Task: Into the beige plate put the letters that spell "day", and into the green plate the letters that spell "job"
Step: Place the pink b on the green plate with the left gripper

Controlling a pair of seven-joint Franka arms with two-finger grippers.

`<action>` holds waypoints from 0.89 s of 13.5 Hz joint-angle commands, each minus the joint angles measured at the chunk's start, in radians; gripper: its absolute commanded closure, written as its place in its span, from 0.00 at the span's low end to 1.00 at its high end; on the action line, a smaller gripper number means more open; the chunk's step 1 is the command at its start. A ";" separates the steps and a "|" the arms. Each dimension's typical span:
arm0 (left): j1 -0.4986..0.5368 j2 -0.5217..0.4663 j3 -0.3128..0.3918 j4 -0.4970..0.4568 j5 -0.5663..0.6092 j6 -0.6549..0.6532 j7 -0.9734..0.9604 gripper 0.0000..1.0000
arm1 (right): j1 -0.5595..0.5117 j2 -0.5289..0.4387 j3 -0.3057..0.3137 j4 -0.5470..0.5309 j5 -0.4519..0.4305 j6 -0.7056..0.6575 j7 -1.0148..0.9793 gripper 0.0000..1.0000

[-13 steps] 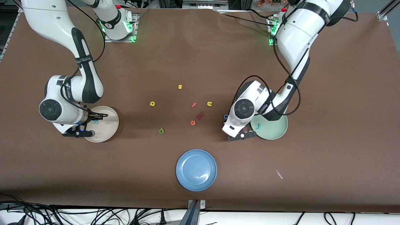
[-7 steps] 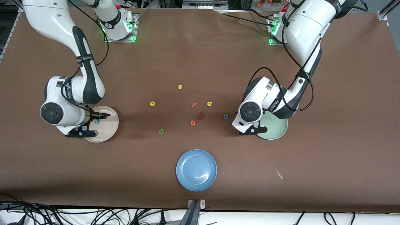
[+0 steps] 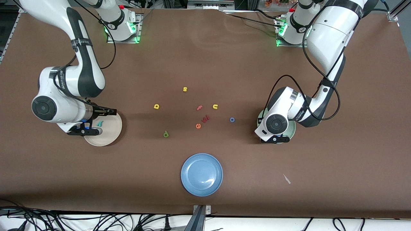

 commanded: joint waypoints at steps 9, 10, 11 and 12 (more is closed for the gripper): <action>-0.131 -0.006 -0.015 0.078 -0.199 0.130 -0.173 0.00 | -0.002 -0.243 0.202 -0.369 -0.005 0.282 0.367 0.00; -0.163 0.010 -0.015 0.072 -0.188 0.203 -0.245 0.00 | -0.002 -0.249 0.218 -0.405 -0.006 0.334 0.399 0.00; -0.183 0.025 -0.011 0.062 -0.182 0.268 -0.287 0.00 | -0.002 -0.259 0.227 -0.438 -0.008 0.376 0.427 0.00; -0.194 0.045 -0.008 0.061 -0.182 0.297 -0.309 0.00 | -0.002 -0.260 0.241 -0.468 -0.009 0.417 0.454 0.00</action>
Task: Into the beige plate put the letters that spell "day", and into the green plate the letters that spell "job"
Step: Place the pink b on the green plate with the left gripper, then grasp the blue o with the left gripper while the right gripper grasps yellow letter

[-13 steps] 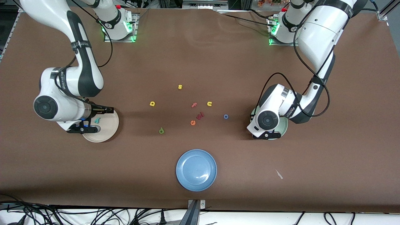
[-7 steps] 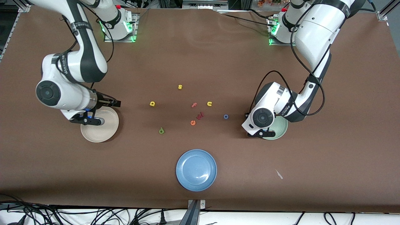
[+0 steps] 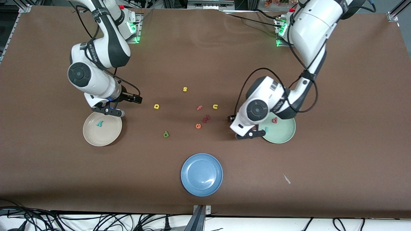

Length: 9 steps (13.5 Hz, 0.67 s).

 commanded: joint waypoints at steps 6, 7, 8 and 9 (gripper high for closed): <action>-0.004 0.041 0.017 -0.082 -0.005 0.172 -0.069 0.07 | 0.041 0.013 0.056 -0.176 -0.027 0.293 0.117 0.00; -0.005 0.043 0.017 -0.085 -0.006 0.173 -0.064 0.15 | 0.045 0.024 0.058 -0.176 -0.031 0.313 0.117 0.00; -0.005 0.043 0.017 -0.085 -0.006 0.174 -0.064 0.27 | 0.063 0.039 0.056 -0.176 -0.034 0.330 0.118 0.00; -0.005 0.043 0.017 -0.085 -0.006 0.174 -0.064 0.36 | 0.070 0.055 0.056 -0.176 -0.034 0.347 0.121 0.00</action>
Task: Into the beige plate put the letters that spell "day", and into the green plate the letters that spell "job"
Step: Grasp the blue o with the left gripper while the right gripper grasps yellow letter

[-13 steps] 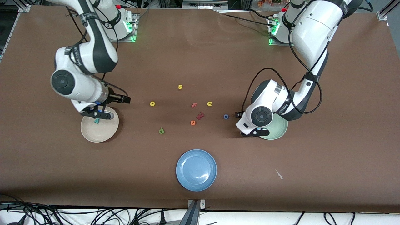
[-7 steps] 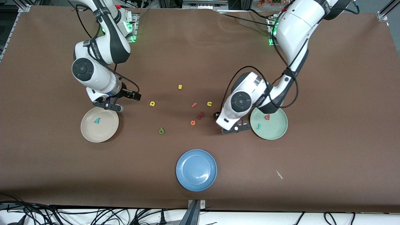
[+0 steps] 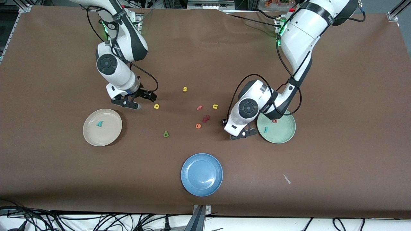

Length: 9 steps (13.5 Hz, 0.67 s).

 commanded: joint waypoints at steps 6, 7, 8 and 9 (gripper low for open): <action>0.006 -0.017 -0.001 -0.037 -0.005 0.012 0.005 0.44 | 0.029 0.103 -0.001 0.006 -0.057 0.122 0.027 0.00; 0.004 -0.017 -0.001 -0.041 -0.006 0.012 0.004 0.47 | 0.037 0.114 -0.001 0.011 -0.057 0.123 0.027 0.01; 0.003 -0.019 -0.001 -0.045 -0.006 0.014 0.004 0.47 | 0.039 0.129 -0.002 0.017 -0.060 0.125 0.027 0.01; 0.006 -0.017 -0.001 -0.046 -0.006 0.014 0.004 0.56 | 0.039 0.143 -0.002 0.025 -0.068 0.125 0.029 0.01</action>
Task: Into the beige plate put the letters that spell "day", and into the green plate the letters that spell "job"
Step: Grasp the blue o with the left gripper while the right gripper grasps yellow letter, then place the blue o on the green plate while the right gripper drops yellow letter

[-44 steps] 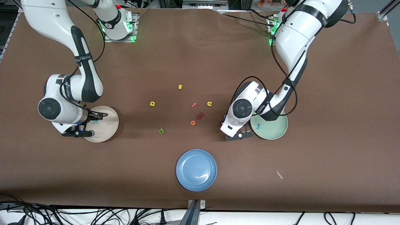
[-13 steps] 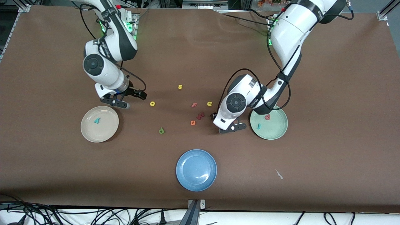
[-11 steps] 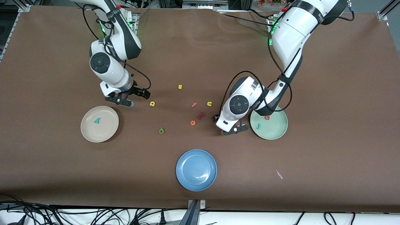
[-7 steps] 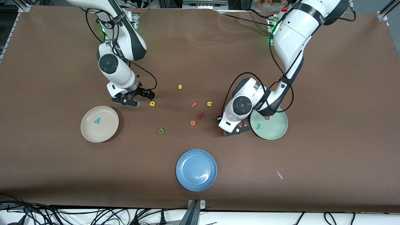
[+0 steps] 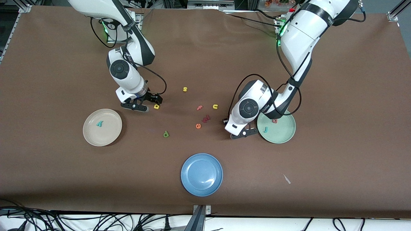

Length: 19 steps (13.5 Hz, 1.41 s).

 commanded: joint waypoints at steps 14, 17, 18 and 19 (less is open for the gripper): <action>0.092 -0.150 0.000 -0.015 -0.005 -0.199 0.204 1.00 | 0.022 0.127 -0.002 0.108 -0.030 0.005 0.045 0.31; 0.172 -0.178 0.002 -0.019 -0.003 -0.276 0.373 1.00 | 0.022 0.138 -0.001 0.117 -0.030 0.005 0.071 0.43; 0.204 -0.178 0.002 -0.030 -0.003 -0.276 0.419 1.00 | 0.023 0.144 -0.001 0.124 -0.030 0.005 0.081 0.48; 0.221 -0.175 0.000 -0.036 -0.003 -0.278 0.448 0.99 | 0.023 0.144 -0.002 0.127 -0.030 0.005 0.082 0.53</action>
